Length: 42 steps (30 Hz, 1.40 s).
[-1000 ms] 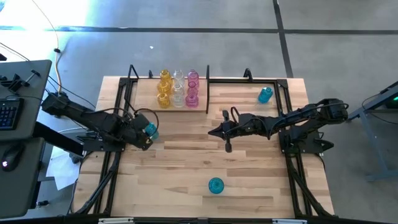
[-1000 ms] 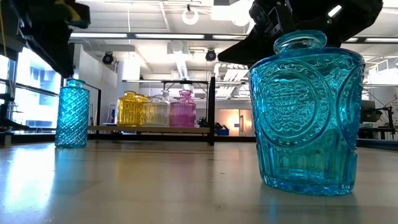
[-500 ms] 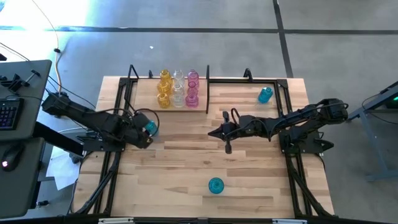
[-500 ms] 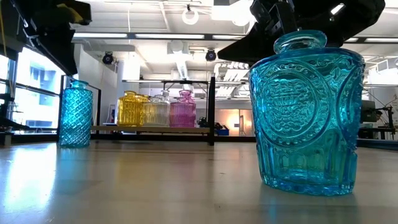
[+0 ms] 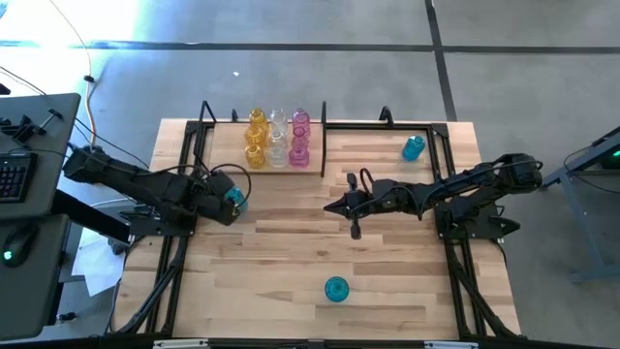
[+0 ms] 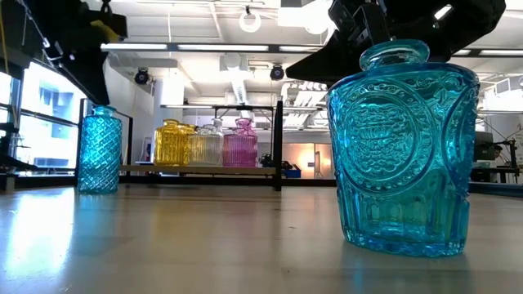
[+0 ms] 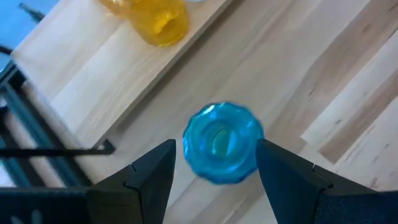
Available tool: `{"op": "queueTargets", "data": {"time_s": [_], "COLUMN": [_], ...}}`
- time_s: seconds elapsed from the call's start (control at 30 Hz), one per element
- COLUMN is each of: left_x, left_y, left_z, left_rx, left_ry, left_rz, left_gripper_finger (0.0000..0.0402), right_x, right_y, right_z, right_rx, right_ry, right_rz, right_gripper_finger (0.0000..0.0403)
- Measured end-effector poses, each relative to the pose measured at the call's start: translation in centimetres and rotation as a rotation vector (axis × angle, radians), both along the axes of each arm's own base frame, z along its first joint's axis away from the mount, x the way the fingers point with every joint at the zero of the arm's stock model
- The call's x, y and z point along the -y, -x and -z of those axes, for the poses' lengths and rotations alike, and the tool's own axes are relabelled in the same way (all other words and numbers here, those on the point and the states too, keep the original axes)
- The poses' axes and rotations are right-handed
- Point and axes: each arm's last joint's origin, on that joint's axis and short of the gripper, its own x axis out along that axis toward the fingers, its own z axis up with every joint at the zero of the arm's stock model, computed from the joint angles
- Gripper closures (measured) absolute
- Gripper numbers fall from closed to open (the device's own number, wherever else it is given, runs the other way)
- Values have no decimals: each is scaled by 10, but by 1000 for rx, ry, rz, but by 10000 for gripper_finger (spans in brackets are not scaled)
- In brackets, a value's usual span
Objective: Sort vases onto shelf
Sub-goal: Put the left blue vase on the shelf
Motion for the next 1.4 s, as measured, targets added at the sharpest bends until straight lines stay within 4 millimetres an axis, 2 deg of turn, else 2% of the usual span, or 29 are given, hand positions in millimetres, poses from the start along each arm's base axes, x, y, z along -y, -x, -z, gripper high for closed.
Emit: {"op": "queueTargets", "data": {"time_s": [0.13, 0.83, 1.0, 1.23, 1.4], "left_x": [-4, -23, -25, -25, -26], "left_y": [-6, -7, -7, -8, -2], "left_z": [-1, 5, 15, 12, 9], "left_rx": [22, -61, -64, -38, -24], "left_ry": [20, 112, 125, 101, 95], "left_rz": [21, -5, 1, 49, 50], "left_gripper_finger": [187, 190, 207, 257, 261], "right_x": [0, 0, 0, 0, 0], "right_y": [0, 0, 0, 0, 0], "right_z": [0, 1, 1, 1, 1], "right_rx": [0, -7, -7, -7, -7], "right_ry": [0, 0, 0, 0, 0], "right_rz": [0, 0, 0, 0, 0], "right_gripper_finger": [402, 402, 402, 402, 402]}}
